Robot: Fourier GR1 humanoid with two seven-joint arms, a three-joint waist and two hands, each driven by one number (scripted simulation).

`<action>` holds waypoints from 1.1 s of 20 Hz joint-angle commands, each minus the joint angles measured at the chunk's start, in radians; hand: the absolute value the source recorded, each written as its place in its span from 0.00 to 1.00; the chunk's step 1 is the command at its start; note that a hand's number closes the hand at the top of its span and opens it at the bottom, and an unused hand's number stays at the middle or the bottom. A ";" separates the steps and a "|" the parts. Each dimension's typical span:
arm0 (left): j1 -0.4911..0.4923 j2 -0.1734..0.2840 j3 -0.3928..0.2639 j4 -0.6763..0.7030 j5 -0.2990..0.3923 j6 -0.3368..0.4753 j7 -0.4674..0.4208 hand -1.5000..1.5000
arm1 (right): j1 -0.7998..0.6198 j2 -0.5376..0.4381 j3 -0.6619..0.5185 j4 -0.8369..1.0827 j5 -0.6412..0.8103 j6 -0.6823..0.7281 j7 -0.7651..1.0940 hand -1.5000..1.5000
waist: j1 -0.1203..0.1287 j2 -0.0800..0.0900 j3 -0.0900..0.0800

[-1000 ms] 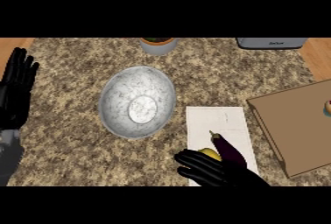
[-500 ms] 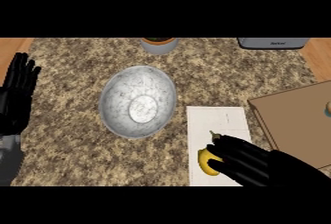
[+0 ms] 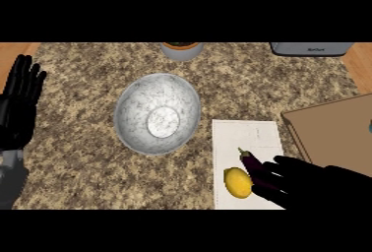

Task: Pick the eggplant from the placemat and place it in the bowl

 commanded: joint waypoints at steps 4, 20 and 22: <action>-0.009 -0.047 0.014 0.048 -0.052 -0.017 -0.040 0.50 | -0.101 0.094 -0.010 0.049 -0.029 0.195 0.121 0.00 | -0.002 0.003 0.001; 0.005 -0.053 0.095 -0.036 -0.085 -0.082 0.049 0.50 | -0.024 0.362 0.116 0.394 0.483 0.110 -0.136 0.00 | -0.001 0.002 0.002; 0.018 -0.082 0.093 -0.018 -0.109 -0.074 0.028 0.50 | -0.023 0.316 0.045 0.436 0.495 0.103 -0.237 0.00 | -0.003 0.002 0.002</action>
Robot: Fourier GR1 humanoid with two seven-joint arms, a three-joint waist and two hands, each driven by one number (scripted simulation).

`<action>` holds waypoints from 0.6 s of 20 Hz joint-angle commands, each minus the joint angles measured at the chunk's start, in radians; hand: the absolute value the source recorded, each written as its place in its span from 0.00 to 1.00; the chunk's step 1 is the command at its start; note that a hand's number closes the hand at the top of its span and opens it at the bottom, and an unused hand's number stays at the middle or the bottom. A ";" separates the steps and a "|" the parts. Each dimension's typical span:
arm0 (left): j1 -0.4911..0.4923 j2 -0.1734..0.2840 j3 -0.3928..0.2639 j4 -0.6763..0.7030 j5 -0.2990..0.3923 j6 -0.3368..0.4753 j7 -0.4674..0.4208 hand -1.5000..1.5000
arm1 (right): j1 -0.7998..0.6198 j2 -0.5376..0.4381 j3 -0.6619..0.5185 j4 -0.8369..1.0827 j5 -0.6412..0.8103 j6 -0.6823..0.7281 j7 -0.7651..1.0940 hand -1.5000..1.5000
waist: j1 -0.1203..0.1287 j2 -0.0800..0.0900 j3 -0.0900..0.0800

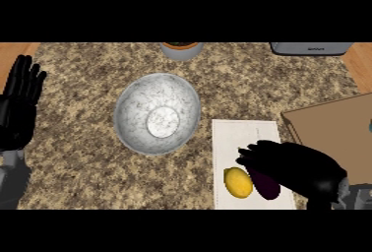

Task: Pick the eggplant from the placemat and place it in the bowl

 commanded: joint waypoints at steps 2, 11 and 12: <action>-0.010 -0.014 0.034 0.027 -0.008 -0.040 -0.013 0.50 | -0.019 0.055 -0.006 0.146 0.125 -0.047 -0.110 0.00 | 0.000 0.000 0.000; 0.062 -0.060 0.030 -0.051 -0.058 -0.040 0.002 0.50 | 0.072 0.099 0.016 0.169 0.248 -0.127 -0.250 0.00 | -0.002 -0.002 0.000; -0.019 -0.053 0.056 0.042 -0.056 -0.056 0.005 0.50 | 0.024 0.139 -0.017 0.222 0.253 -0.113 -0.266 0.00 | -0.004 0.000 0.000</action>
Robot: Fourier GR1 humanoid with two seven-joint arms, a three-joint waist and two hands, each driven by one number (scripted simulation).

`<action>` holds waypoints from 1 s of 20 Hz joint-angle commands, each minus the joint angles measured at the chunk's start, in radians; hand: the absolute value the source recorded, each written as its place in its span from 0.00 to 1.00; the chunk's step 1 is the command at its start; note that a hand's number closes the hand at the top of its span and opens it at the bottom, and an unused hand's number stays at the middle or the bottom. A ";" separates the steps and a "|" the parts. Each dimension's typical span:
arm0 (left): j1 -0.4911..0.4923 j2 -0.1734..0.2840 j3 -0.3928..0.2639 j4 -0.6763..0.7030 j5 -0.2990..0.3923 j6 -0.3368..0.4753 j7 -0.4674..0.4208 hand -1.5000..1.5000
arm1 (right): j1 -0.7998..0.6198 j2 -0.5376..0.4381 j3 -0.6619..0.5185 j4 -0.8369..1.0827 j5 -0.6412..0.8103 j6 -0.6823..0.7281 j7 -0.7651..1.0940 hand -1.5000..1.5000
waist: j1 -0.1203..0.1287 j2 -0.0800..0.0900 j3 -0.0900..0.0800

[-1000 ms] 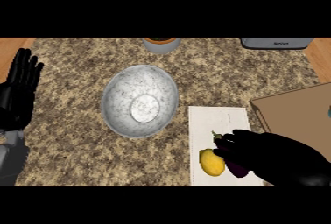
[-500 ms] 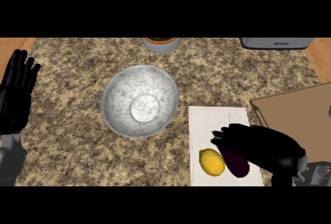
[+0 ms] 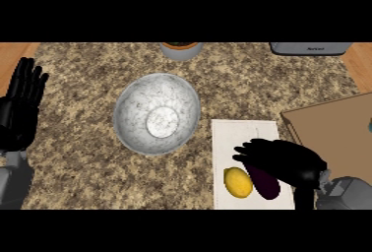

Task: Pick the eggplant from the placemat and place it in the bowl

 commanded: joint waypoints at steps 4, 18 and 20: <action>-0.013 -0.023 0.028 0.028 -0.021 -0.031 -0.014 0.50 | 0.002 0.100 0.031 0.131 0.142 -0.077 -0.088 0.00 | 0.000 0.000 0.000; 0.027 -0.031 0.075 -0.081 -0.044 -0.066 0.081 0.50 | -0.002 0.175 -0.046 0.231 0.296 -0.046 -0.147 0.00 | 0.002 -0.001 0.000; -0.039 -0.057 0.069 -0.002 -0.062 -0.042 0.057 0.50 | 0.097 0.174 -0.024 0.165 0.322 -0.082 -0.112 0.00 | -0.005 -0.001 0.000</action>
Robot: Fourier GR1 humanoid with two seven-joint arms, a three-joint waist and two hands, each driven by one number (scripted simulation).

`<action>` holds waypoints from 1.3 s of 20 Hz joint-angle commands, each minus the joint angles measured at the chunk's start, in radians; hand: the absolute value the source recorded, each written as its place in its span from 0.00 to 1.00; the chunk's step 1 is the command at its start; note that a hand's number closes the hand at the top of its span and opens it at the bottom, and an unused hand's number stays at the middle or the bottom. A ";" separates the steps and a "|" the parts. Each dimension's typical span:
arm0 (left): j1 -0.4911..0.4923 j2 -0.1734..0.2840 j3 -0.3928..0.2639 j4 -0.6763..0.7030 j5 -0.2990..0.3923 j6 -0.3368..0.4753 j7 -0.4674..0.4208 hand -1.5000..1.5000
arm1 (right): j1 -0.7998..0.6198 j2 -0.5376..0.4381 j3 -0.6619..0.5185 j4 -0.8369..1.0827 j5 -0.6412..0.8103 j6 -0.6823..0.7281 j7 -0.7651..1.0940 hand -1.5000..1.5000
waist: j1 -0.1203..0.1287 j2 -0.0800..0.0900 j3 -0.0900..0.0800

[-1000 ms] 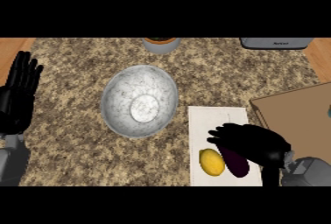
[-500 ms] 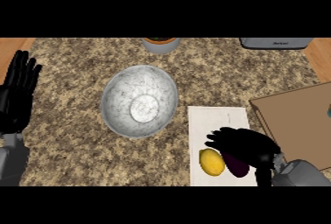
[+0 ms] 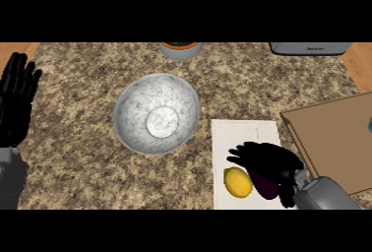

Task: Pick the eggplant from the placemat and place it in the bowl

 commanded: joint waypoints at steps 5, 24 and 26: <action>-0.058 -0.024 0.013 0.091 -0.028 -0.019 -0.044 0.50 | -0.018 0.055 -0.046 0.187 0.090 -0.084 -0.043 0.00 | -0.002 0.001 0.000; -0.034 -0.066 -0.009 -0.016 -0.037 -0.029 -0.022 0.50 | -0.373 -0.140 -0.480 0.671 0.030 -0.320 -0.257 1.00 | 0.064 0.037 0.005; -0.051 -0.066 -0.020 -0.027 -0.043 -0.021 0.005 0.50 | -0.452 -0.144 -0.506 0.773 0.030 -0.346 -0.262 1.00 | 0.087 0.038 0.006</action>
